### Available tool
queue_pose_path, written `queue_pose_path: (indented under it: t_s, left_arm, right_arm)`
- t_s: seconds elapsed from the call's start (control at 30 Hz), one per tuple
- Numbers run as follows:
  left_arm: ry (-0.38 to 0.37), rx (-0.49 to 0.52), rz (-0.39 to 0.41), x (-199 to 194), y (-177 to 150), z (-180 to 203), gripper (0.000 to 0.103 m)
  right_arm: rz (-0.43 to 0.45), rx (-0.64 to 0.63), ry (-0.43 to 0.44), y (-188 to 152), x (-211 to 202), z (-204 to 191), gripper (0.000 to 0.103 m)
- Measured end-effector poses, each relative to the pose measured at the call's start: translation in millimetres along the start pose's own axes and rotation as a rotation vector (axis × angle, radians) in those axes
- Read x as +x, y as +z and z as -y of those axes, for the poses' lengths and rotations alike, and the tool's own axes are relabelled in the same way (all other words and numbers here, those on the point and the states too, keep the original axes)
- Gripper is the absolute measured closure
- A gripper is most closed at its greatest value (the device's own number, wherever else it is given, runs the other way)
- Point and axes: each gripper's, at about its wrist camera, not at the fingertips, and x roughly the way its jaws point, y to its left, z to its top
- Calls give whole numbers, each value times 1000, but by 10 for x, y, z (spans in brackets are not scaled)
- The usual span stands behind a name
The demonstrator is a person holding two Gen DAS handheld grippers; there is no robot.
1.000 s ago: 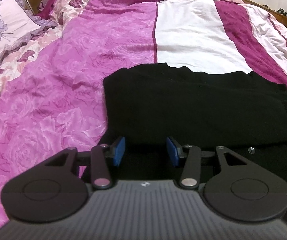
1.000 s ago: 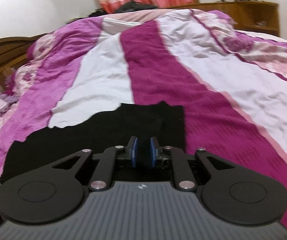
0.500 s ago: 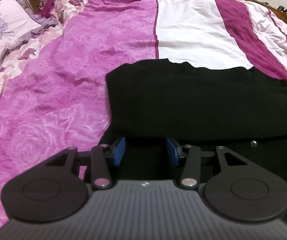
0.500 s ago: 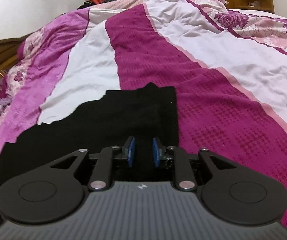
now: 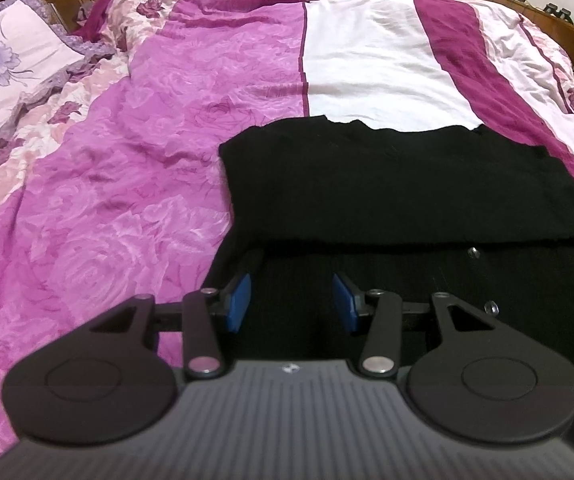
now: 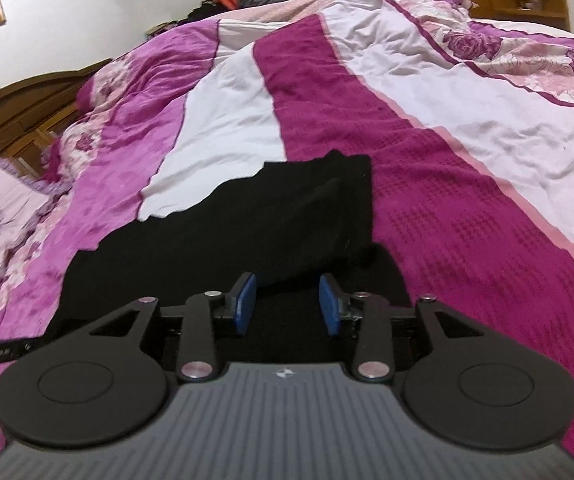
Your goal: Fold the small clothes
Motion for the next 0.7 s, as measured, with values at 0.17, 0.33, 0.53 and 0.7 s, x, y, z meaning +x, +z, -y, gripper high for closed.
queue_pose_path:
  t_s: [0.17,0.33,0.53,0.7]
  left_arm:
    - [1,16,-8,-158,-104,-52,55]
    - [12,37,-28,-285,-250,-121,55]
    - [18,26,-69,-398,-404,-187,55]
    - [27,29,-105,-440,-529,-203,55]
  right_arm:
    - [-44,1,21,-204,-253,21,60]
    - [-84,-24,15,-408,-470,64,60]
    - [-127,-36,-27,-637,-681,181,59]
    - [-156,-23,-55,-790,-787,269,46]
